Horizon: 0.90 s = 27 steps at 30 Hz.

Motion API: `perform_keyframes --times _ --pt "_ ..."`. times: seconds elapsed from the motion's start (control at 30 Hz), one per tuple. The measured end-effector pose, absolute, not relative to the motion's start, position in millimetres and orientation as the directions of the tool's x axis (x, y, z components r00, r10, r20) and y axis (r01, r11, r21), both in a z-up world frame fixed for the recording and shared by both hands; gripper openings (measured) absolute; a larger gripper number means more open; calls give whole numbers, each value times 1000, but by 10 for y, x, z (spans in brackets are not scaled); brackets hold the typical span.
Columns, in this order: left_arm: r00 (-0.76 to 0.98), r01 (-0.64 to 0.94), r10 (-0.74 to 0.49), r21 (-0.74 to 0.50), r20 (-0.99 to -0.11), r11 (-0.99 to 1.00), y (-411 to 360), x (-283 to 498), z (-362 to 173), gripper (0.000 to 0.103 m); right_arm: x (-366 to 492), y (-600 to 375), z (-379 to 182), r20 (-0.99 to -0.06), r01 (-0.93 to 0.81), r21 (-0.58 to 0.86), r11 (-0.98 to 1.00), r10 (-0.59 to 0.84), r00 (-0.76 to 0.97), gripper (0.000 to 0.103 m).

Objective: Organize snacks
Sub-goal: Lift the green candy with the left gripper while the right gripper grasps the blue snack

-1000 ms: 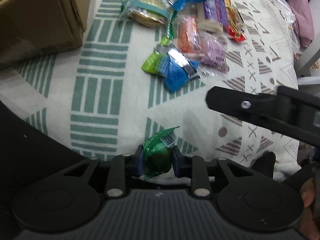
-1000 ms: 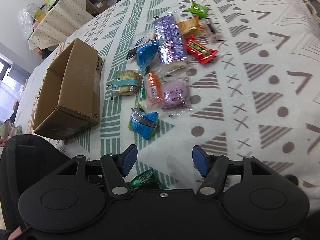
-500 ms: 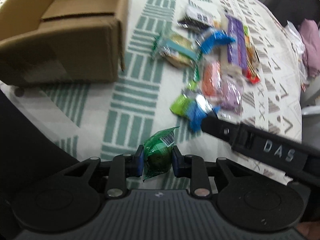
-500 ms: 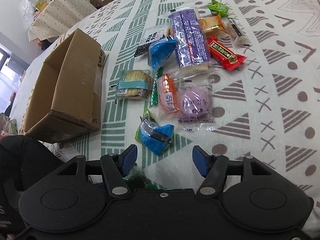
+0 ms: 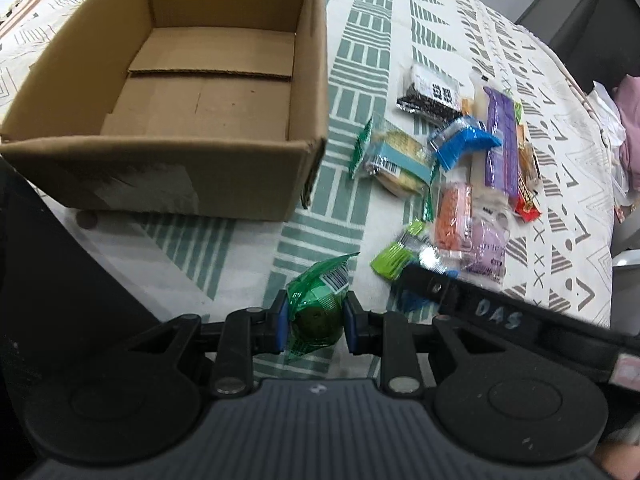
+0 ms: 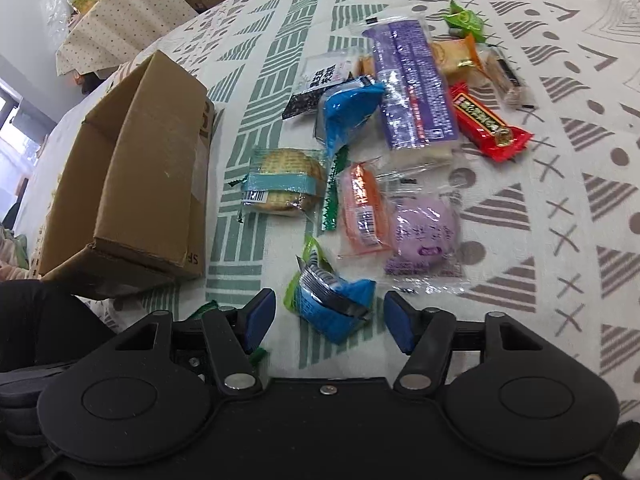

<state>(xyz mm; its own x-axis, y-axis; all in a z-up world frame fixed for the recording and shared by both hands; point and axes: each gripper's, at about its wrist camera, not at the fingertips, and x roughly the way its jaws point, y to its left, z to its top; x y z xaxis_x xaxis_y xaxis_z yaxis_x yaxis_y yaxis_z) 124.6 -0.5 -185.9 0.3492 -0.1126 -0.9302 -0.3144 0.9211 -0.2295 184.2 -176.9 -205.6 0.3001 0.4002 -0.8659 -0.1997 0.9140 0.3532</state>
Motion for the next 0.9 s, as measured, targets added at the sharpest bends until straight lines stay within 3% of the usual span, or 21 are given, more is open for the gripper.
perform_keyframes --times 0.03,0.1,0.9 --pt "352 -316 -111 -230 -929 921 7 1240 -1848 26 1857 -1752 -2087 -872 -202 350 915 397 288 37" --pt "356 -317 -111 -232 -928 920 21 1237 -1831 26 1855 -1743 -2088 -870 -209 351 913 400 288 35" --pt "555 -248 -124 -306 -822 919 371 1072 -927 26 1699 -1622 -1071 -762 -266 330 906 422 491 34"
